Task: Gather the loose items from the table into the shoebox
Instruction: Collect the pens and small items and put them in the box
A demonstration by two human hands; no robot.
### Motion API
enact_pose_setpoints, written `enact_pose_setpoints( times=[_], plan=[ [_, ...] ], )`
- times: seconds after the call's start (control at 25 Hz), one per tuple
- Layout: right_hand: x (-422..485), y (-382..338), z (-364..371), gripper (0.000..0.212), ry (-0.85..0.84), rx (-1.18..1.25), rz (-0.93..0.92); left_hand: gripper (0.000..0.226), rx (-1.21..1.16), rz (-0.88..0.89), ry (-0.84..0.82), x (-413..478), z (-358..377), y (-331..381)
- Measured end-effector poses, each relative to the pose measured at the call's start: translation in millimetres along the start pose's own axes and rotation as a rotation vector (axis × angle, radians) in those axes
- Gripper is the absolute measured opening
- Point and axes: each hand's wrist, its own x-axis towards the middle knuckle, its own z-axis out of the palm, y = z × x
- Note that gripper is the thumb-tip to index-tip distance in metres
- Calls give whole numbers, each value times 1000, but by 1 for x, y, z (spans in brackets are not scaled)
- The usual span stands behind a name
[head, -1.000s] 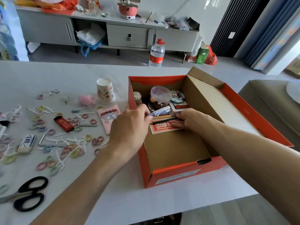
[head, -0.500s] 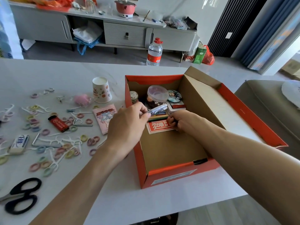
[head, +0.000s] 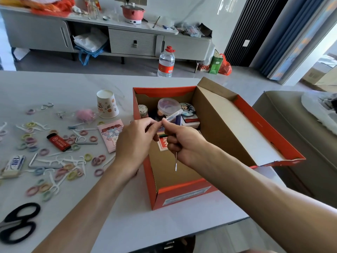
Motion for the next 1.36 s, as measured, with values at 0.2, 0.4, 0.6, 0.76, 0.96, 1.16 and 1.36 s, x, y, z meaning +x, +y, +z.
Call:
enact_pose_setpoints(
  times=[0.2,0.4,0.6,0.76,0.96,1.16,1.36],
  plan=[
    [25,-15,-29,16,184,-105,108,30,38,-28,135,-2,6,-1],
    [54,-26,-61,22,368,-367,251,18,-93,-185,163,0,5,-7],
    [80,-25,-57,25,425,-376,319,14,-95,-190,133,-1,6,-10],
    [101,-18,-54,15,440,-394,321,14,-100,-183,117,0,3,-13],
    [106,-10,-70,16,374,-340,161,15,-86,-176,119,1,4,-14],
    [104,-12,-77,21,324,-338,86,17,-84,-177,120,1,4,-14],
    [95,-13,-63,27,461,-150,220,17,-70,-175,122,2,4,-15]
  ],
)
